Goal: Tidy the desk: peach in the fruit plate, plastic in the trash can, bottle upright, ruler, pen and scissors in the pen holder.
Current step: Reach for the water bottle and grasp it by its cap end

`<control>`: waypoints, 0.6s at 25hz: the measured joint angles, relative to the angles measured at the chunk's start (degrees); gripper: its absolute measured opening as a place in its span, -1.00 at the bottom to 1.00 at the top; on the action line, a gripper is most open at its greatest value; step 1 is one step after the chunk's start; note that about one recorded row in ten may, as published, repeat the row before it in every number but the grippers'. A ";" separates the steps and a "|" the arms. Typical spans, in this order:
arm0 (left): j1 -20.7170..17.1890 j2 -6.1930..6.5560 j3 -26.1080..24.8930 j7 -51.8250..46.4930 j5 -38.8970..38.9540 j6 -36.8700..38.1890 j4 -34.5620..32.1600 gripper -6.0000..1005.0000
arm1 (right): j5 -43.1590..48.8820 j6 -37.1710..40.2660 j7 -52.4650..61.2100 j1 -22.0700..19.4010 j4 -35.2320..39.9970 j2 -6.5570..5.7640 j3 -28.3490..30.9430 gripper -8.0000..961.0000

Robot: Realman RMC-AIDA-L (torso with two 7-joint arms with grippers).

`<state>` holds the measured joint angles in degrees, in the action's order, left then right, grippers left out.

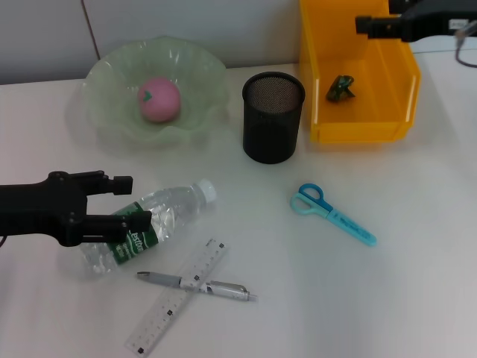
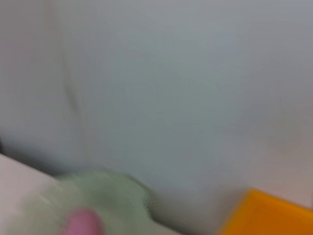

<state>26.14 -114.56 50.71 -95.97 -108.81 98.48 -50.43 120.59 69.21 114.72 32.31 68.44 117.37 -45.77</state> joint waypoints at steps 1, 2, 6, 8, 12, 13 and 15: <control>0.01 -0.05 0.00 0.00 0.01 0.05 -0.06 0.68 | -2.55 2.83 -1.20 -0.54 -0.04 -0.34 1.30 0.59; 0.03 -0.06 0.01 0.00 0.05 0.08 -0.08 0.68 | -4.61 5.68 -2.52 -0.91 -0.36 -0.77 2.67 0.59; 0.26 -0.02 0.00 0.00 0.19 0.17 0.11 0.68 | -8.72 17.48 -8.31 -1.27 -4.78 -2.95 8.25 0.59; 0.39 -0.01 0.00 0.00 0.23 0.20 0.14 0.68 | -9.32 21.67 -10.39 -1.29 -7.81 -4.11 11.02 0.59; 0.54 -0.11 0.01 -0.01 0.35 0.28 0.20 0.68 | -9.54 29.07 -14.56 -1.35 -14.77 -6.79 15.71 0.59; 0.65 -0.17 0.00 -0.01 0.37 0.31 0.20 0.68 | -9.55 30.83 -15.67 -1.47 -16.52 -7.48 16.45 0.59; 0.76 -0.24 0.00 0.00 0.39 0.31 0.20 0.68 | -9.43 33.29 -17.50 -1.87 -19.18 -8.57 16.98 0.59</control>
<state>26.90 -114.80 50.71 -95.98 -108.42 98.79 -50.23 111.16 102.50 97.22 30.44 49.26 108.80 -28.80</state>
